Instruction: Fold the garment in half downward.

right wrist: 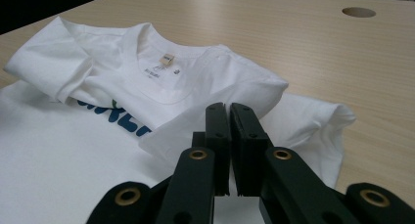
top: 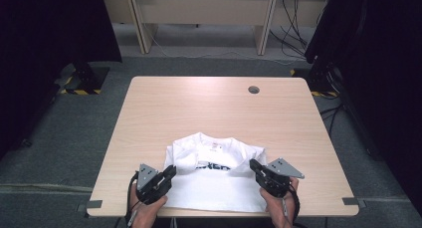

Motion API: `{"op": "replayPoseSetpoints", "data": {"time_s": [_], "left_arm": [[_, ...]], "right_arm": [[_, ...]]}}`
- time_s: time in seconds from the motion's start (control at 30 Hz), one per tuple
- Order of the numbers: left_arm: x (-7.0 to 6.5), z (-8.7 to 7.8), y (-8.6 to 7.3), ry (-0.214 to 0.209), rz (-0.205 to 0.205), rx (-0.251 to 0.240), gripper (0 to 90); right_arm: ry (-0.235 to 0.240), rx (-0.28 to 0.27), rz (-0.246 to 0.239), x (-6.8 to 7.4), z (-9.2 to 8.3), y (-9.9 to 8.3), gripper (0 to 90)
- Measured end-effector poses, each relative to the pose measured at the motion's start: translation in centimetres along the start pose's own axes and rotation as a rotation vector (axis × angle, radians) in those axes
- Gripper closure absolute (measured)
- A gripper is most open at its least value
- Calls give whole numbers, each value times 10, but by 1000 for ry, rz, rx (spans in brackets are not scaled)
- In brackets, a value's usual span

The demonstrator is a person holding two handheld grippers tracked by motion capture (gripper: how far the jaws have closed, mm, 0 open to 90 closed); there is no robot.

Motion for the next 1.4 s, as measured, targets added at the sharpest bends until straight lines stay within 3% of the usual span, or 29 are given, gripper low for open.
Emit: {"op": "replayPoseSetpoints", "data": {"time_s": [0.17,0.27,0.43,0.57,0.73,0.8,0.87,1.07,1.2,1.4], "left_arm": [[5,-1,8,16,-26,-26,739],[9,3,18,21,-40,-36,656],[14,19,34,51,-79,-28,485],[16,37,40,70,-94,9,409],[17,59,46,90,-99,42,373],[17,65,47,90,-96,47,406],[17,67,47,92,-83,35,503],[10,61,43,87,-64,-8,757],[7,50,41,92,-49,-47,818],[1,32,35,83,-44,-87,819]], "right_arm": [[4,1,13,1,-1,-2,796],[1,-2,43,-2,-2,4,653],[-26,21,54,-6,5,18,503],[-64,25,103,-12,13,29,454],[-104,90,157,-26,32,29,450],[-105,100,179,-29,39,26,480],[-91,94,186,-30,42,24,548],[-52,60,155,-23,39,20,768],[-43,15,134,-21,30,21,832],[-24,-41,118,-15,15,23,840]]}}
Point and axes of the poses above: each handheld gripper's, and its own axes: z roughly forward along the jaws, y roughly out of its top, x roughly to its left, the point moved 4 cm from there along z, roughly forward along the jaws
